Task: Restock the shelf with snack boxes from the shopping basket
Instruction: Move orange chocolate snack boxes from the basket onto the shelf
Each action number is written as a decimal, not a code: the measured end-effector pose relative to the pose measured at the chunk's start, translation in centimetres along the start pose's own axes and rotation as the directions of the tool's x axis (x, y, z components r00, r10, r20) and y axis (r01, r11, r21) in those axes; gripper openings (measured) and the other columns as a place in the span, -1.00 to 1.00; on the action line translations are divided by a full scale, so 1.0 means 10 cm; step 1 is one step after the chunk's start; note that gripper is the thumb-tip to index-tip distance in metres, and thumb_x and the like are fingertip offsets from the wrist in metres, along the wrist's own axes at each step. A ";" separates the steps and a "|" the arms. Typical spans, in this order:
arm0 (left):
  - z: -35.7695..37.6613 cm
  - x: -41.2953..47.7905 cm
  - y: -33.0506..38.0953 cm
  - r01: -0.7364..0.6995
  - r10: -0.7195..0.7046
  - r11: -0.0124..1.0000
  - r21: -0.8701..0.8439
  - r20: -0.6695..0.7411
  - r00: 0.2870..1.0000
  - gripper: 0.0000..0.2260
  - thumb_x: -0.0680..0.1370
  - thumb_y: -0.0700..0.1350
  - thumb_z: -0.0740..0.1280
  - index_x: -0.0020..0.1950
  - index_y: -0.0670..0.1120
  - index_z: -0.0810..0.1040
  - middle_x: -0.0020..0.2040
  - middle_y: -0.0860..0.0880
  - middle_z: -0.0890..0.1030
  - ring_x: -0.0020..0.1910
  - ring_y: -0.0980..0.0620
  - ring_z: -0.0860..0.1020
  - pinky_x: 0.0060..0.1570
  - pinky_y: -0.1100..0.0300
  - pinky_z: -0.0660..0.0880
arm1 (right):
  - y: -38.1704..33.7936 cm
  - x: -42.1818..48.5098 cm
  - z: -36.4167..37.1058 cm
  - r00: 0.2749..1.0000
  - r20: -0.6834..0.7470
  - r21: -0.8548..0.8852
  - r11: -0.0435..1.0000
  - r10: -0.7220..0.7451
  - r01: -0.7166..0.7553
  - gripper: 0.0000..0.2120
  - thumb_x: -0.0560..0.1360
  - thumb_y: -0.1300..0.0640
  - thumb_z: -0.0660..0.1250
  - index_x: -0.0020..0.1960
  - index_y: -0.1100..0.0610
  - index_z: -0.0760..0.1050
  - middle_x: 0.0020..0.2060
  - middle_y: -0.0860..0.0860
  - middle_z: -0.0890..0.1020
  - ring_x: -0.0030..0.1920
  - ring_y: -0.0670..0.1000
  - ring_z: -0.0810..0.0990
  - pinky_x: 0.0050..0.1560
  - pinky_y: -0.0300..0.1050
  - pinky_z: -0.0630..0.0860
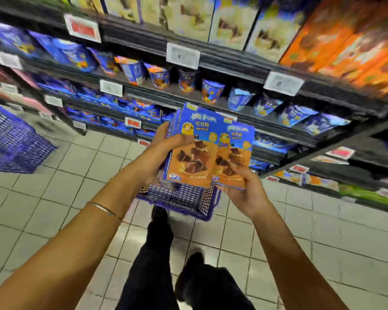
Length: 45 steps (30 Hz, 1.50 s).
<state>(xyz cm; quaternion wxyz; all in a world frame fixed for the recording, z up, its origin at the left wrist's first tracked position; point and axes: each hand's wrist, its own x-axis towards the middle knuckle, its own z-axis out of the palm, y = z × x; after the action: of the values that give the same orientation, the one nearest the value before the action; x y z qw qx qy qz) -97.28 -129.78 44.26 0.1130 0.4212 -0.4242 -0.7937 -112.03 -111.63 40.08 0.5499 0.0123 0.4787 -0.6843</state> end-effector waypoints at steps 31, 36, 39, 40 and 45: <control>1.37 -1.63 2.98 -0.543 0.582 0.811 -0.217 0.385 0.716 -0.22 0.36 -0.04 0.54 0.51 -0.27 0.39 -0.11 -0.16 0.74 -0.32 -0.09 0.71 -0.27 0.05 0.66 | -3.04 -1.75 1.76 0.649 0.337 -0.139 0.646 -0.682 0.751 -0.67 0.32 0.21 0.42 0.08 0.08 0.55 -0.20 0.03 0.71 -0.34 -0.07 0.66 -0.33 -0.18 0.60; 1.30 -1.60 3.49 -0.606 0.663 0.744 -0.281 0.424 0.617 -0.09 0.22 0.00 0.67 0.49 -0.24 0.43 -0.02 -0.16 0.75 -0.22 -0.10 0.74 -0.18 0.05 0.67 | -3.29 -1.64 2.28 0.546 0.374 -0.213 0.503 -0.750 0.837 -0.54 0.36 0.13 0.49 0.25 0.03 0.52 0.03 0.08 0.72 -0.12 0.00 0.71 -0.16 -0.16 0.61; 1.23 -1.59 3.80 -0.627 0.678 0.726 -0.281 0.444 0.586 -0.48 0.42 -0.05 0.44 0.34 -0.21 0.53 0.02 -0.15 0.76 -0.11 -0.12 0.75 -0.13 0.05 0.68 | -3.42 -1.55 2.62 0.492 0.368 -0.257 0.422 -0.789 0.869 -0.40 0.32 -0.03 0.51 0.33 0.01 0.48 0.12 0.09 0.70 0.01 0.04 0.70 -0.06 -0.16 0.57; 1.21 -1.58 3.89 -0.630 0.680 0.724 -0.281 0.444 0.583 -0.47 0.40 -0.04 0.45 0.33 -0.20 0.55 0.04 -0.17 0.76 -0.09 -0.13 0.75 -0.12 0.02 0.69 | -3.46 -1.52 2.71 0.485 0.369 -0.270 0.408 -0.793 0.872 -0.38 0.30 -0.06 0.51 0.34 0.00 0.48 0.13 0.08 0.70 0.02 0.02 0.70 -0.04 -0.14 0.56; 1.00 -1.48 4.33 -0.696 0.727 0.665 -0.271 0.449 0.519 -0.53 0.43 -0.01 0.45 0.30 -0.17 0.60 0.10 -0.19 0.75 -0.03 -0.15 0.76 -0.10 0.01 0.69 | -3.68 -1.35 3.10 0.472 0.366 -0.329 0.363 -0.802 0.872 -0.37 0.26 -0.14 0.54 0.27 0.06 0.53 0.06 0.03 0.73 0.04 0.05 0.73 -0.01 -0.10 0.65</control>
<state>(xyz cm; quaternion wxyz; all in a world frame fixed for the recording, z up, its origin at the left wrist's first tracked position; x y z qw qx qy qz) -103.43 -142.67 88.87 0.3195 -0.0247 -0.5497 -0.7715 -119.04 -124.69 87.86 0.1414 -0.4165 0.5276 -0.7267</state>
